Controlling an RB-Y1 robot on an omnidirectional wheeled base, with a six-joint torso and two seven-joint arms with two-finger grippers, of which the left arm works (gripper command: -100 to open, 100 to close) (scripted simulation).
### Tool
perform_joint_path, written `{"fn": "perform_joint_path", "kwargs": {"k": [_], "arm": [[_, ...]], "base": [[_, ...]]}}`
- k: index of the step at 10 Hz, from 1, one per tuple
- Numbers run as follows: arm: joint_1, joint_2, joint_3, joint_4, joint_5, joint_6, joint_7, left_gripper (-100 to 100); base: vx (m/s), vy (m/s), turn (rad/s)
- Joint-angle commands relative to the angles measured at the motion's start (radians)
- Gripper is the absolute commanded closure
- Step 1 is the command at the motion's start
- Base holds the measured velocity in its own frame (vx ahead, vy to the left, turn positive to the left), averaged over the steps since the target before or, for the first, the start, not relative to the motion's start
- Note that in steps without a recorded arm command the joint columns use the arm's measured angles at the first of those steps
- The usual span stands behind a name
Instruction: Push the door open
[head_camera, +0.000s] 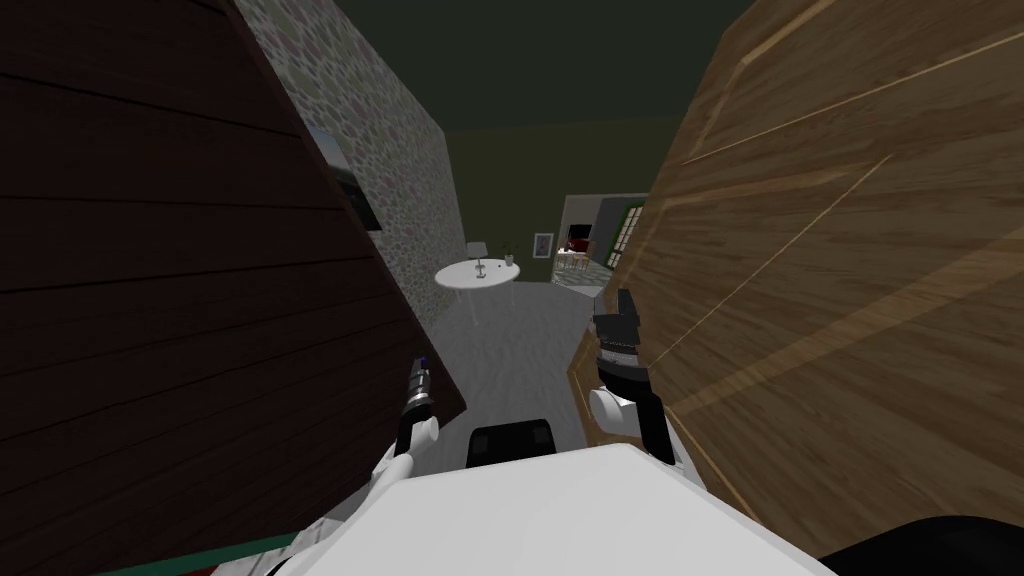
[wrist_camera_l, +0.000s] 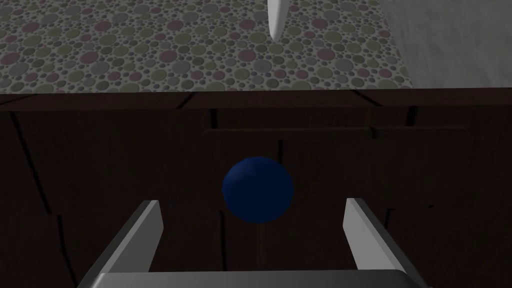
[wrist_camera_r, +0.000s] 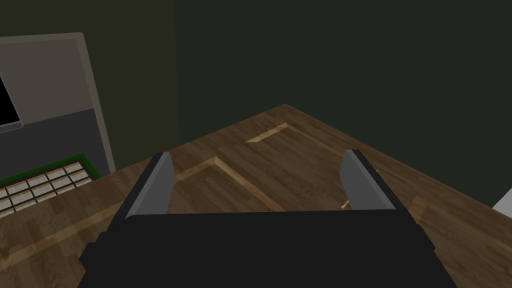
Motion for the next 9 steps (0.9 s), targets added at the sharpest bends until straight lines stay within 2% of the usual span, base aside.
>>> {"fn": "perform_joint_path", "kwargs": {"k": [1,2,3,8,9], "arm": [[0.001,0.0,0.003,-0.002,0.002,-0.001,-0.001,-100],[0.002,0.0,0.002,-0.005,0.001,0.001,-0.001,-100],[0.002,0.0,0.002,-0.005,0.001,0.001,-0.001,100],[0.002,0.0,0.002,-0.005,0.001,0.001,-0.001,100],[0.005,0.002,0.017,-0.001,0.011,0.004,-0.008,100]], "base": [[0.192,0.082,-0.027],[0.084,0.027,0.001],[-0.017,-0.003,0.003],[-0.015,-0.005,-0.002],[0.104,-0.011,0.034]]}}
